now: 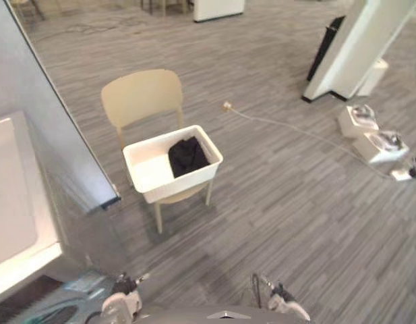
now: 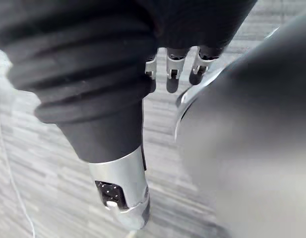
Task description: Pick up the laundry basket with both hands and put the clothes into the washing machine.
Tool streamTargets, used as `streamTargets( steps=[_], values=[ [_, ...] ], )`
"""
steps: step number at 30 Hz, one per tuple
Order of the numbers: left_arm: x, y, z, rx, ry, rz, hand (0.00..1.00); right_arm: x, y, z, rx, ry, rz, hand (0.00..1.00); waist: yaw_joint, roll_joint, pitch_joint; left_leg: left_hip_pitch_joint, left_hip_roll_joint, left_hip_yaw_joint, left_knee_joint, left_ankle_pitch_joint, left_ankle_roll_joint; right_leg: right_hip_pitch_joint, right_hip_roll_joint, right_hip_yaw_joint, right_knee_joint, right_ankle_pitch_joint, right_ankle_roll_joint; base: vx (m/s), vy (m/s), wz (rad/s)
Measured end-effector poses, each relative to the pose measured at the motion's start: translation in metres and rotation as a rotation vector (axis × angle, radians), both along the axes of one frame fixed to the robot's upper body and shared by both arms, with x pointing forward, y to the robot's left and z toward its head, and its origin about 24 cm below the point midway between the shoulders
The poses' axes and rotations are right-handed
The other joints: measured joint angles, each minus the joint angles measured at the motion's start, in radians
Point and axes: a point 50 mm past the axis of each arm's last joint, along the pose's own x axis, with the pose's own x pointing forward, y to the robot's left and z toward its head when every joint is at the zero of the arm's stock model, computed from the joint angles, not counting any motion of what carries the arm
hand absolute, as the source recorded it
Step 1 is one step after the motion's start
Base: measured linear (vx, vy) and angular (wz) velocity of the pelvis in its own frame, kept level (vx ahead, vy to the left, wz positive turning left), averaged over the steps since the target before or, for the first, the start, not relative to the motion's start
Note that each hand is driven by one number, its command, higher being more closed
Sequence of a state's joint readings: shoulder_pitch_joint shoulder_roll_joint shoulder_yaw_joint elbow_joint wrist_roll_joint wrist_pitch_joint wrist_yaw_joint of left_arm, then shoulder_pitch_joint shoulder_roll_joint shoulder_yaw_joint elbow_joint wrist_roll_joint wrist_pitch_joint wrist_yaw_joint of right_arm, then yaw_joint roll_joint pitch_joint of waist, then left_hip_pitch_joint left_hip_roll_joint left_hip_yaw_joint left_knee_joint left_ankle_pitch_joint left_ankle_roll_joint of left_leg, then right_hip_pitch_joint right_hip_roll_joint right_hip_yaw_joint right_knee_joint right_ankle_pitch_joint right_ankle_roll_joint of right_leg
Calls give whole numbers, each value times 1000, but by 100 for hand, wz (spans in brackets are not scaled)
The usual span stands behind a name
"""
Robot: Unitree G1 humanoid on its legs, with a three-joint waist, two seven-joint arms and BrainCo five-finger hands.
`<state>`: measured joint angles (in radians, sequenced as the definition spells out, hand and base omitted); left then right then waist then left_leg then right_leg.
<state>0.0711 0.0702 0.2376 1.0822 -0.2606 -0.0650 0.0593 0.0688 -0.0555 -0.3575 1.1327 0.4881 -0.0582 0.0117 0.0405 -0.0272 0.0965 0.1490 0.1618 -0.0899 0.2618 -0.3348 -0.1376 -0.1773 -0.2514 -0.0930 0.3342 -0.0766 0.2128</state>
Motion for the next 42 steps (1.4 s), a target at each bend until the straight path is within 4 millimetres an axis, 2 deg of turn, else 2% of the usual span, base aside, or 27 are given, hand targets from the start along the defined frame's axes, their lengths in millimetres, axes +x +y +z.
streamTargets(
  steps=[1,2,3,4,5,6,8,11,12,13,14,16,18,20,22,24,25,27,29,31,33,34,37,39,40,41,42],
  values=[
    [-6,-4,-3,-15,20,15,0,-2,-8,1,-15,1,-12,0,-5,31,-4,8,48,-15,15,-8,-13,4,35,-35,35,-21,-14,202,-609,19],
    [-19,-10,-7,-43,53,53,0,4,-16,4,-43,-7,6,0,3,63,-20,-49,96,-29,114,22,14,8,89,-56,22,-48,-56,198,-536,11],
    [-18,-12,-7,-63,37,115,0,3,-23,5,-62,1,16,0,-1,68,-18,-159,118,-34,265,95,96,35,118,-90,-25,-47,-74,208,-517,29],
    [-17,-13,-7,-71,34,129,0,5,-25,6,-67,-2,25,0,-8,75,-12,-214,133,-28,341,147,121,67,130,-115,-61,-39,-87,229,-496,64],
    [-14,-13,-6,-83,19,148,0,0,-24,4,-68,18,44,0,-4,80,4,-279,171,22,455,220,154,126,152,-155,-113,-29,-124,279,-534,98],
    [-11,-9,-4,-88,-16,164,0,-2,-22,4,-67,26,58,0,14,71,11,-371,204,183,613,216,162,204,164,-225,-173,-22,-148,316,-523,116],
    [-11,-6,-3,-84,-22,173,0,1,-23,4,-69,20,49,0,20,61,17,-396,205,362,625,193,153,284,174,-303,-233,-17,-155,268,-310,107],
    [-15,-6,-4,-88,-3,188,0,19,-34,11,-106,-23,8,0,35,61,18,-391,139,495,418,175,121,316,173,-371,-257,-17,-156,162,-67,74],
    [-19,-7,-6,-89,14,188,0,25,-39,14,-116,-42,-28,0,38,63,17,-368,86,539,242,194,100,322,166,-400,-260,-20,-152,115,29,79],
    [-23,-6,-7,-88,38,179,0,29,-41,16,-123,-57,-57,0,37,56,16,-333,47,585,122,203,137,324,159,-416,-261,-24,-145,133,34,105],
    [-25,-1,-7,-71,51,156,0,38,-33,17,-101,-86,-65,0,38,20,16,-295,-26,597,-7,274,154,317,128,-409,-274,-25,-144,126,40,84],
    [-37,3,-9,-60,98,154,0,57,-24,20,-77,-135,-55,0,47,-4,27,-289,-77,579,-77,310,183,317,115,-388,-309,-17,-139,89,44,48],
    [-57,1,-12,-82,150,231,0,74,-11,25,-59,-194,-15,0,70,-3,28,-262,-89,581,-98,307,184,332,107,-374,-312,7,-140,53,68,6],
    [-68,1,-13,-84,174,255,0,79,2,25,-36,-213,18,0,70,-2,25,-208,-111,579,-154,299,176,354,96,-361,-290,8,-142,15,72,2],
    [-73,-4,-14,-94,186,255,0,79,6,25,-29,-214,43,0,68,23,16,-176,-117,578,-214,297,177,301,73,-348,-148,-4,-136,-22,89,-1],
    [-66,-7,-14,-90,179,192,0,80,11,25,-26,-212,82,0,58,39,14,-148,-112,577,-247,299,175,148,25,-282,173,-5,-101,3,100,1],
    [-60,-3,-13,-76,169,160,0,75,16,22,-12,-197,98,0,48,27,23,-133,-110,575,-238,299,175,76,3,-238,368,17,-62,15,37,17],
    [-48,4,-10,-44,150,106,0,60,21,16,1,-162,123,0,24,10,36,-102,-117,548,-227,297,177,27,-7,-197,507,100,-69,61,-28,43],
    [-36,8,-7,-25,108,90,0,52,18,14,0,-148,105,0,9,-7,37,-81,-118,512,-226,297,178,35,-19,-182,550,71,-58,109,-68,46],
    [-10,7,-2,0,45,34,0,37,6,11,-21,-123,48,0,0,-7,37,-104,-118,445,-207,297,177,45,-85,-247,469,-88,-96,73,-130,58],
    [10,3,2,4,-16,7,0,26,-2,9,-25,-92,0,0,-10,-4,38,-127,-118,380,-201,299,173,63,-97,-217,308,-103,-105,79,-186,91],
    [19,-2,4,1,-37,-24,0,12,-3,4,-13,-48,-37,0,-13,-4,37,-132,-114,334,-200,307,160,89,-88,-135,160,-94,-93,102,-250,93],
    [18,-5,3,0,-33,-54,0,-6,-2,-1,4,9,-75,0,-15,-14,31,-136,-103,300,-194,314,113,116,-94,-66,4,-24,-87,53,-277,54],
    [9,4,3,24,-8,-58,0,-19,5,-4,32,46,-91,0,-17,-60,15,-135,-111,269,-211,332,67,120,-93,-50,-39,77,-61,46,-497,46],
    [4,10,3,31,2,-35,0,-24,8,-5,43,61,-101,0,-14,-86,-2,-127,-109,251,-245,355,31,138,-90,-67,-75,-22,21,80,-494,33],
    [-2,4,-1,8,23,-17,0,-22,5,-5,36,54,-103,0,-16,-68,-7,-121,-69,228,-268,369,9,145,-51,-106,-84,-28,-14,109,-406,31],
    [-6,-5,-4,-24,36,-3,0,-21,-4,-3,16,44,-105,0,-16,-18,-16,-115,-16,198,-298,396,-21,160,7,-137,-107,-19,-30,123,-362,27]
  ],
)
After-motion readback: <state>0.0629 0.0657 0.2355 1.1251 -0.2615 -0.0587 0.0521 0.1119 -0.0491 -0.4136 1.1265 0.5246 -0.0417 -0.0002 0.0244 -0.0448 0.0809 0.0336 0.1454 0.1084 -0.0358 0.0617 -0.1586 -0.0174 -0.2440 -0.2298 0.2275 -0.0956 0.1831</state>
